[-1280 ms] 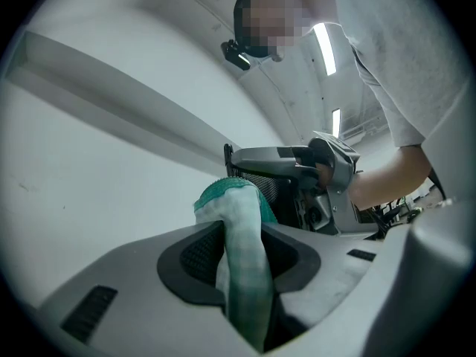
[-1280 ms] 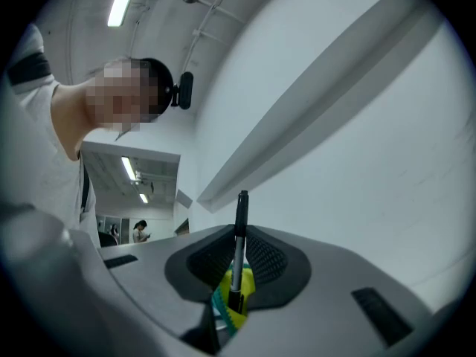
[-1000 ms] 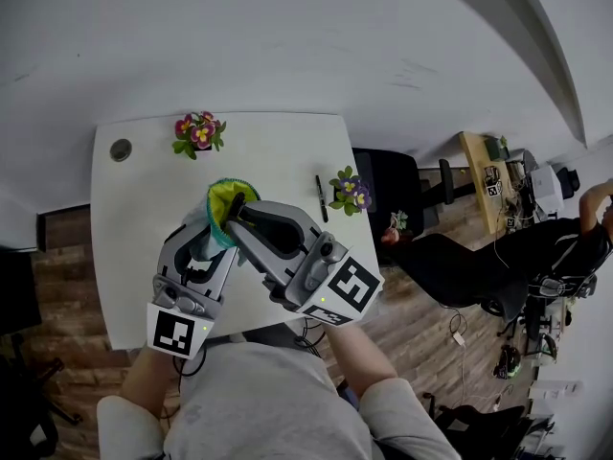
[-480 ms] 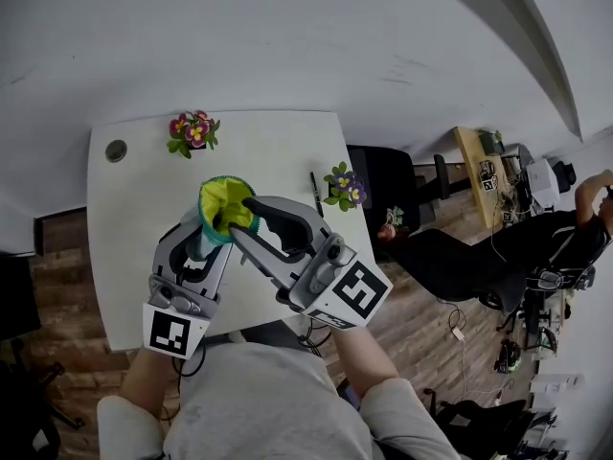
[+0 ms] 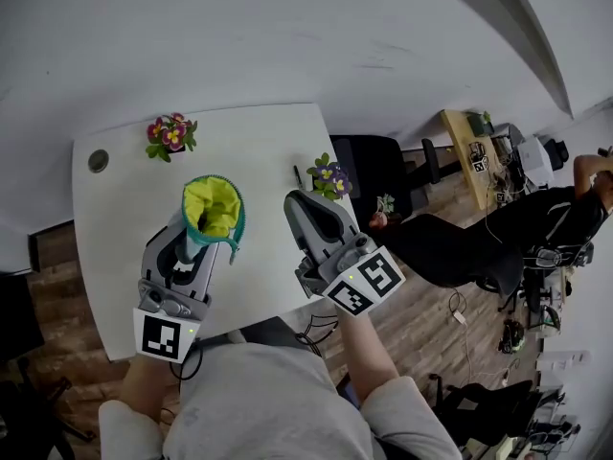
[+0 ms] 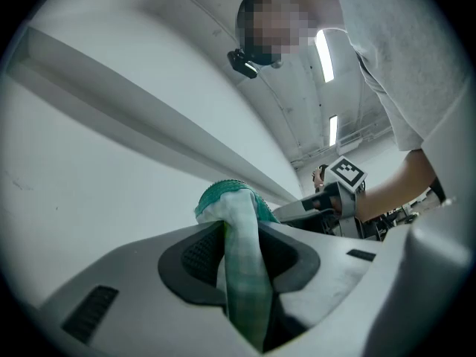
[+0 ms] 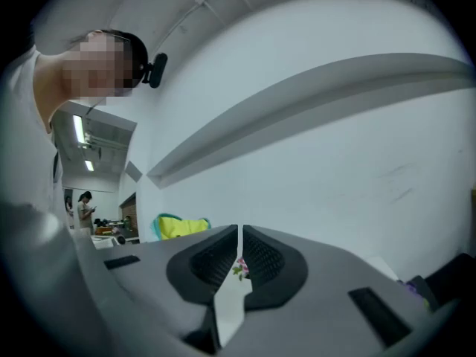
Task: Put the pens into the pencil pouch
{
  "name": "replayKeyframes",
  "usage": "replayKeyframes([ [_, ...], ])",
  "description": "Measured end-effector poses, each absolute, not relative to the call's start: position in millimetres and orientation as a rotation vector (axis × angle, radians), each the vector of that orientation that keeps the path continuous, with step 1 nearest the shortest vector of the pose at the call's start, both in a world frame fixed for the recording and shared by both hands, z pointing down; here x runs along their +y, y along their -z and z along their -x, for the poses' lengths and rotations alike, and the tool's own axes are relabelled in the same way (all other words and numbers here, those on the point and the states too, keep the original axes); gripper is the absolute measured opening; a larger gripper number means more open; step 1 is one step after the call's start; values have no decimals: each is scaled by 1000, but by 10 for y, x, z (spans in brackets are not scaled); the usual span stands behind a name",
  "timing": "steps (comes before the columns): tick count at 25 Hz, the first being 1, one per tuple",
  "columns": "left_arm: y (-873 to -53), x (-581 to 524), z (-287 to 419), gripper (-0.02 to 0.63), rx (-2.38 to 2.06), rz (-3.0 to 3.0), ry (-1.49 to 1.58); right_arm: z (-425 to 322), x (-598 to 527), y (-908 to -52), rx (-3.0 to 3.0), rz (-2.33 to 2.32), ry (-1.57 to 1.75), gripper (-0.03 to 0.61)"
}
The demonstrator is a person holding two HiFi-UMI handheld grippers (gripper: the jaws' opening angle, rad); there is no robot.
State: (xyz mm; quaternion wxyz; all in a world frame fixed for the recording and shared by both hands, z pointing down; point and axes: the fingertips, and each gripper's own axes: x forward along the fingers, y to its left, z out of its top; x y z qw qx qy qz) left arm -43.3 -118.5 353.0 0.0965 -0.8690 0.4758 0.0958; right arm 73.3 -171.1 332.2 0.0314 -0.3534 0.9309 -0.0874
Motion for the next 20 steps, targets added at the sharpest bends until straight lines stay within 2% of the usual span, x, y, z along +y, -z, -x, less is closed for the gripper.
replayKeyframes([
  [7,-3522,-1277,250,123,1394,2588,-280,-1495,-1875,-4236,2869,1487,533,40],
  [16,-3547,-1348,115,123,1441,2571,-251,-1843,-2057,-5282,2978,1726,861,41],
  [20,-3575,-1385,101,123,1471,2564,-238,-1982,-2171,-5662,2985,1837,964,80],
])
